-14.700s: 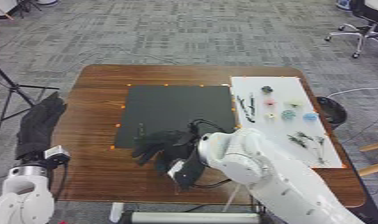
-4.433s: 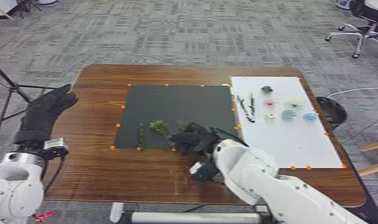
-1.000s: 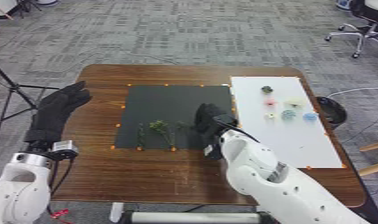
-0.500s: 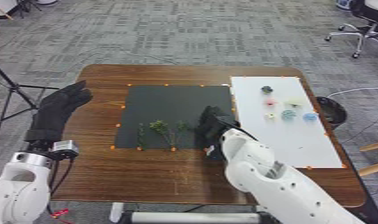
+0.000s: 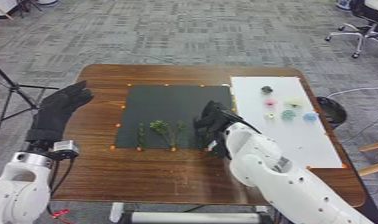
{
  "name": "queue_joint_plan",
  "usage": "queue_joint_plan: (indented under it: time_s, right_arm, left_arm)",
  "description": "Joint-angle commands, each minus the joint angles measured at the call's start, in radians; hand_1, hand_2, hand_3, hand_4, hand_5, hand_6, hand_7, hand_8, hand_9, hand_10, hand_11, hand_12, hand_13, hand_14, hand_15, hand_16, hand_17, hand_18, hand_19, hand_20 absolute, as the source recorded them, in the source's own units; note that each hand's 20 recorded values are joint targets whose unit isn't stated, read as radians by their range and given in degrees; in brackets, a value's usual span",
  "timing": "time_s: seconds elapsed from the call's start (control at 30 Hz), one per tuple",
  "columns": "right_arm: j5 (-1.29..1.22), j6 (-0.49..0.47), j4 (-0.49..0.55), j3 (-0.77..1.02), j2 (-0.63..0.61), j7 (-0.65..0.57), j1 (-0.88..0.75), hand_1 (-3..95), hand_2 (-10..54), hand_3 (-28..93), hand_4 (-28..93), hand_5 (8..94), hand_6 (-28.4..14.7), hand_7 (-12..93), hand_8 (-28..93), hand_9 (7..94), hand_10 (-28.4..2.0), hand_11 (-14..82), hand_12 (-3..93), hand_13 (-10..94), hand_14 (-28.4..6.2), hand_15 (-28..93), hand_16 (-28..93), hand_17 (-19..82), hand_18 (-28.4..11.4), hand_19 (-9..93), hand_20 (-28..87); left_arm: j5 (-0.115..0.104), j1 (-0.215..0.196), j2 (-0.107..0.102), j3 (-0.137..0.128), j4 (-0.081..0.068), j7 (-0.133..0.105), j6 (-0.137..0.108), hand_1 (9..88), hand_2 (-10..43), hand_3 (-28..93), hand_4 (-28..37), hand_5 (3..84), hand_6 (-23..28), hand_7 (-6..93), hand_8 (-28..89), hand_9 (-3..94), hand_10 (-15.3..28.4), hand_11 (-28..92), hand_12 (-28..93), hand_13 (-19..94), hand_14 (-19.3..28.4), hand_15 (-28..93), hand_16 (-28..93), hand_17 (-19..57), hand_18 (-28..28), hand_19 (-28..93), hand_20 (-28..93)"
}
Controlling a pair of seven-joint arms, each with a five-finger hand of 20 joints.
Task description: Arrange flowers
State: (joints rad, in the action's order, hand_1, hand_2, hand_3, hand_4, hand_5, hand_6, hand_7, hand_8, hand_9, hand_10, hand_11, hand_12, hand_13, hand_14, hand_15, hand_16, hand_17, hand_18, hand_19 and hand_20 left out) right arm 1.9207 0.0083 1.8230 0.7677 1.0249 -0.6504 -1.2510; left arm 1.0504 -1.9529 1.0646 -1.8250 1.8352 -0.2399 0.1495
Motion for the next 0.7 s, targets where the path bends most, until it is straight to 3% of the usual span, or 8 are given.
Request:
queue_joint_plan:
  time_s: [0.03, 0.17, 0.23, 0.37, 0.47, 0.7]
  right_arm:
    - [-0.027, 0.025, 0.080, 0.046, -0.042, 0.050, -0.018, 46.4, -9.5, 52, -4, 67.7, -6.8, 33, 14, 83.2, -14.5, 36.4, 27.5, 94, -1.6, 53, 29, 71, -6.4, 90, 42]
    - [-0.152, 0.073, 0.108, 0.049, -0.052, 0.097, -0.034, 44.2, -9.4, 56, -6, 66.9, -6.6, 32, 13, 82.5, -14.8, 31.8, 26.4, 94, -2.3, 51, 32, 69, -7.6, 91, 41]
    - [-0.242, 0.090, 0.111, 0.043, -0.052, 0.141, -0.043, 38.4, -3.7, 57, -7, 65.8, -6.5, 32, -4, 80.4, -15.8, 26.3, 25.0, 94, -2.8, 50, 33, 68, -8.4, 92, 40]
    - [-0.288, 0.009, 0.088, 0.032, -0.045, 0.221, -0.051, 33.0, 4.4, 57, -9, 64.5, -5.4, 29, -6, 74.7, -16.8, 15.9, 20.6, 93, -4.1, 47, 35, 64, -11.0, 93, 40]
    - [-0.297, -0.044, 0.080, 0.024, -0.049, 0.243, -0.052, 31.4, 7.8, 57, -10, 64.6, -4.5, 23, -5, 70.6, -15.6, 10.9, 17.4, 92, -4.6, 47, 34, 63, -11.9, 93, 40]
    - [-0.233, -0.169, 0.038, 0.046, -0.041, 0.231, -0.058, 28.5, 10.0, 56, -10, 62.7, -4.2, 14, -4, 66.2, -14.6, 8.3, 13.1, 92, -5.4, 46, 33, 62, -13.0, 93, 39]
  left_arm:
    - [-0.005, -0.013, 0.006, -0.008, 0.013, 0.008, 0.006, 16.8, -1.4, 72, -28.3, 41.8, 2.0, 8.8, -6, 42.9, 13.0, 15, 12, 35, 17.3, 15, 3, 1.0, 12.6, 5, 15]
    - [-0.009, -0.014, 0.009, -0.007, 0.012, 0.013, 0.005, 16.8, -1.4, 72, -28.3, 41.8, 2.0, 8.9, -6, 42.9, 13.0, 15, 12, 35, 17.3, 15, 3, 1.0, 12.7, 5, 15]
    - [-0.009, -0.009, 0.008, -0.003, 0.010, 0.013, 0.006, 16.8, -1.4, 72, -28.3, 41.8, 2.0, 8.8, -6, 42.9, 13.0, 15, 12, 35, 17.3, 15, 3, 1.1, 12.6, 5, 15]
    - [-0.008, -0.002, 0.008, 0.004, 0.008, 0.012, 0.007, 16.8, -1.4, 72, -28.3, 41.8, 2.0, 8.8, -6, 42.8, 13.0, 15, 12, 35, 17.3, 15, 3, 1.0, 12.6, 5, 15]
    - [-0.005, 0.001, 0.008, 0.004, 0.007, 0.012, 0.014, 16.8, -1.5, 73, -28.3, 41.8, 2.0, 8.9, -6, 42.8, 13.0, 15, 12, 35, 17.4, 15, 3, 1.0, 12.7, 5, 15]
    - [-0.006, 0.003, 0.010, 0.007, 0.004, 0.012, 0.014, 16.9, -1.3, 72, -28.3, 41.8, 2.0, 8.9, -6, 42.8, 13.1, 15, 12, 35, 17.4, 15, 3, 1.0, 12.7, 5, 15]
